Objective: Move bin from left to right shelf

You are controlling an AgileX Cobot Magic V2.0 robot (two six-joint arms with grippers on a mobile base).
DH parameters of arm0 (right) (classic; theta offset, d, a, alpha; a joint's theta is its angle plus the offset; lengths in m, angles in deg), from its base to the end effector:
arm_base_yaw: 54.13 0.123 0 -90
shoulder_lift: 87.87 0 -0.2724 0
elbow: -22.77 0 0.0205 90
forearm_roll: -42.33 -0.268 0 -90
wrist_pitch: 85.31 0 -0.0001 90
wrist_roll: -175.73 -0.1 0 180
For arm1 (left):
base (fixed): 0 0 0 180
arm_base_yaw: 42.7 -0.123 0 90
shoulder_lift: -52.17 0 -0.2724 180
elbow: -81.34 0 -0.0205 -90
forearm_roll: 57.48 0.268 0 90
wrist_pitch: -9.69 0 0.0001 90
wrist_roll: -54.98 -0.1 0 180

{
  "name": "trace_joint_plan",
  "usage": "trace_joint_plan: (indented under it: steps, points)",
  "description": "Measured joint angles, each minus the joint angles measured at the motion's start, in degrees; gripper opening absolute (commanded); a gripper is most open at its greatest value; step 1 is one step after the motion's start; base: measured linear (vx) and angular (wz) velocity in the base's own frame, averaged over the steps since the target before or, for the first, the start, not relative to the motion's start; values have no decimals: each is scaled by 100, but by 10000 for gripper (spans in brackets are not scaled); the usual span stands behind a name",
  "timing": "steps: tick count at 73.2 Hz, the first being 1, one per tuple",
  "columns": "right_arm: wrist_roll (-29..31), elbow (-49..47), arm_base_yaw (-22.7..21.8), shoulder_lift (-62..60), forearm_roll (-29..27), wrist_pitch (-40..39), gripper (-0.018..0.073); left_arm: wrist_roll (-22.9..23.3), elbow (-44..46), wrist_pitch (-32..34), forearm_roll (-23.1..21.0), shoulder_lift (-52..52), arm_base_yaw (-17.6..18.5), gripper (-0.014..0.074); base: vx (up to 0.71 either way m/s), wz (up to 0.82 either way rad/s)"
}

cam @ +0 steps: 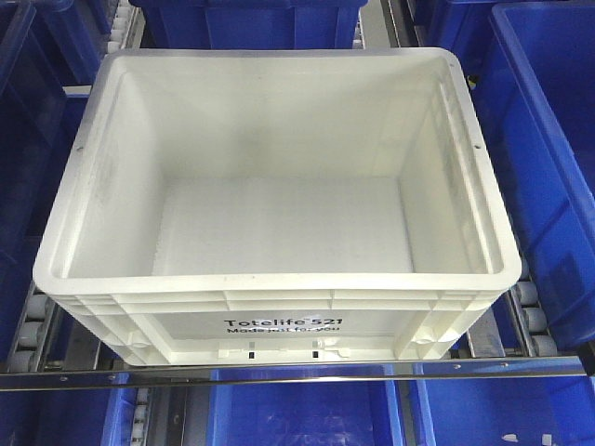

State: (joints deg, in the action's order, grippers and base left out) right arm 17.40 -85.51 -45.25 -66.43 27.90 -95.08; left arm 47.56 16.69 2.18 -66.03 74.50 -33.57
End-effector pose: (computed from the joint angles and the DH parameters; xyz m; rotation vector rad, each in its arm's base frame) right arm 0.1138 0.0135 0.2391 -0.1732 1.4505 -0.0104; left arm 0.1125 -0.0201 0.2533 0.1309 1.6447 -0.1516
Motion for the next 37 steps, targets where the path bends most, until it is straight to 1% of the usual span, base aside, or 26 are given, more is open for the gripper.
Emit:
trace_joint_plan:
  steps: [37]
  points:
    - [0,0,0,0,0,0,-8,-31,-72,21,0,-34,0,-8,0,0]
